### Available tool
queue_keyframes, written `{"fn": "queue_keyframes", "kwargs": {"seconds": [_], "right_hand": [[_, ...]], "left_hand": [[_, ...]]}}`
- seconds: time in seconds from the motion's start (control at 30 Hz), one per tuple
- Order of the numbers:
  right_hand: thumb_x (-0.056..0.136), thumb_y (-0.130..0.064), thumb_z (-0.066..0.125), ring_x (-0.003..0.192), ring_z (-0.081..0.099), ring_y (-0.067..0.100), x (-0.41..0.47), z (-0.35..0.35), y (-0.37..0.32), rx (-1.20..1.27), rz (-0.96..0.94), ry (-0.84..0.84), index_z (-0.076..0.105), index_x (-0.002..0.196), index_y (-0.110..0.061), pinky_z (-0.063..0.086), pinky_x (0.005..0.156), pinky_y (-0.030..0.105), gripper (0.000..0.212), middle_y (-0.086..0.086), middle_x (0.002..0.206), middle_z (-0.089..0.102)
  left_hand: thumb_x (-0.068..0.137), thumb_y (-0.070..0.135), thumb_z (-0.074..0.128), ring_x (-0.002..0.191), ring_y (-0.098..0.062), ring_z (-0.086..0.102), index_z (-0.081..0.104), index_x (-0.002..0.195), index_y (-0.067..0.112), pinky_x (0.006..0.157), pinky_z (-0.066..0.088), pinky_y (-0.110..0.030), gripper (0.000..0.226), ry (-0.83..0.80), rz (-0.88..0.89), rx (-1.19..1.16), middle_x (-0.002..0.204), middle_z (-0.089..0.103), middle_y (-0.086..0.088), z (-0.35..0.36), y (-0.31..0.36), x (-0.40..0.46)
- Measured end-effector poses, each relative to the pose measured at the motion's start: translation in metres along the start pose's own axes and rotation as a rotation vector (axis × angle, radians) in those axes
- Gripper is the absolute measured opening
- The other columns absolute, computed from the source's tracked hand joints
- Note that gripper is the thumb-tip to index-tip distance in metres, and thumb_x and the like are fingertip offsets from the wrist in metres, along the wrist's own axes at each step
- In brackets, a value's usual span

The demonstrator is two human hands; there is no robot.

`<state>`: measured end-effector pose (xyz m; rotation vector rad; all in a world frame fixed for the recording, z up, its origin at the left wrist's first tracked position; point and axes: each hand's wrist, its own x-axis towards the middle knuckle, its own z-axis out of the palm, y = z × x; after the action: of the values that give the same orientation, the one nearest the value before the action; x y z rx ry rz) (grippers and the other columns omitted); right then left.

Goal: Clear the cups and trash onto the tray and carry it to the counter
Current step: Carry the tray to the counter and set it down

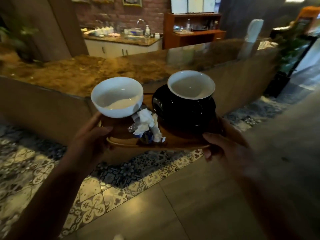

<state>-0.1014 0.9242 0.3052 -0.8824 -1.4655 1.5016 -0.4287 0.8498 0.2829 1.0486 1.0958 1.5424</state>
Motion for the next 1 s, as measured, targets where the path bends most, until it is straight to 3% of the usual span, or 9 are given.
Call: {"fn": "queue_keyframes", "kwargs": {"seconds": [0.1,0.2,0.3,0.37,0.47,0.6,0.77,0.93,1.0], "right_hand": [[0.090,-0.002,0.056,0.046,0.056,0.019,0.031,0.023,0.000,0.015,0.044,-0.065,0.054,0.113,-0.006,0.047,0.043,0.026,0.023,0.010,0.056,0.059],[0.085,-0.012,0.059,0.048,0.056,0.021,0.065,0.053,0.002,0.050,0.081,-0.118,0.053,0.126,-0.011,0.047,0.042,0.029,0.043,0.012,0.058,0.058],[0.080,-0.013,0.060,0.048,0.058,0.019,0.099,0.090,0.004,0.070,0.070,-0.123,0.054,0.129,-0.020,0.048,0.041,0.028,0.049,0.012,0.059,0.059],[0.080,-0.013,0.059,0.049,0.058,0.017,0.121,0.117,0.005,0.065,0.068,-0.123,0.055,0.128,-0.023,0.048,0.040,0.027,0.049,0.010,0.063,0.060],[0.086,-0.009,0.058,0.051,0.059,0.016,0.152,0.155,0.006,0.045,0.062,-0.116,0.055,0.127,-0.028,0.048,0.040,0.027,0.045,0.006,0.070,0.064],[0.078,-0.017,0.064,0.052,0.060,0.018,0.190,0.194,0.007,0.050,0.039,-0.102,0.058,0.123,-0.035,0.049,0.040,0.029,0.049,0.008,0.076,0.068],[0.078,-0.017,0.066,0.052,0.062,0.018,0.241,0.220,0.016,0.054,0.064,-0.105,0.055,0.124,-0.041,0.051,0.041,0.029,0.053,0.009,0.076,0.070],[0.079,-0.018,0.067,0.055,0.062,0.020,0.300,0.225,0.026,0.058,0.083,-0.117,0.051,0.128,-0.047,0.051,0.044,0.030,0.059,0.013,0.082,0.069],[0.079,-0.018,0.068,0.056,0.062,0.021,0.328,0.222,0.029,0.052,0.088,-0.129,0.050,0.129,-0.048,0.051,0.044,0.030,0.060,0.012,0.084,0.070]], "left_hand": [[0.084,0.015,0.060,0.103,-0.047,0.042,0.052,0.149,0.022,0.048,0.046,-0.031,0.066,0.065,0.025,-0.030,0.139,0.056,-0.032,-0.027,0.004,0.011],[0.078,0.024,0.064,0.102,-0.049,0.043,0.050,0.150,0.023,0.059,0.043,-0.039,0.073,0.086,0.024,-0.018,0.141,0.058,-0.027,-0.060,0.015,0.025],[0.083,0.016,0.056,0.061,-0.026,0.053,0.053,0.148,0.025,0.043,0.041,-0.020,0.065,0.112,0.014,-0.005,0.135,0.063,-0.023,-0.099,0.029,0.044],[0.093,0.005,0.045,0.048,-0.012,0.051,0.053,0.147,0.024,0.036,0.039,-0.014,0.058,0.104,0.015,0.011,0.131,0.062,-0.026,-0.123,0.041,0.058],[0.099,-0.003,0.033,0.044,-0.008,0.053,0.052,0.145,0.021,0.033,0.038,-0.012,0.056,0.120,-0.009,0.024,0.122,0.062,-0.027,-0.159,0.060,0.081],[0.099,-0.005,0.032,0.045,-0.010,0.056,0.057,0.136,0.025,0.031,0.037,-0.013,0.054,0.167,-0.043,0.035,0.105,0.065,-0.019,-0.201,0.072,0.113],[0.098,-0.001,0.037,0.049,-0.009,0.057,0.056,0.140,0.023,0.034,0.038,-0.015,0.052,0.175,-0.062,0.080,0.109,0.063,-0.027,-0.238,0.078,0.155],[0.101,-0.007,0.026,0.041,-0.004,0.055,0.057,0.128,0.025,0.031,0.035,-0.010,0.052,0.225,-0.082,0.049,0.068,0.069,0.002,-0.253,0.069,0.206],[0.100,-0.007,0.026,0.044,-0.005,0.056,0.058,0.129,0.025,0.033,0.038,-0.011,0.053,0.230,-0.083,0.037,0.071,0.070,-0.001,-0.258,0.060,0.230]]}}
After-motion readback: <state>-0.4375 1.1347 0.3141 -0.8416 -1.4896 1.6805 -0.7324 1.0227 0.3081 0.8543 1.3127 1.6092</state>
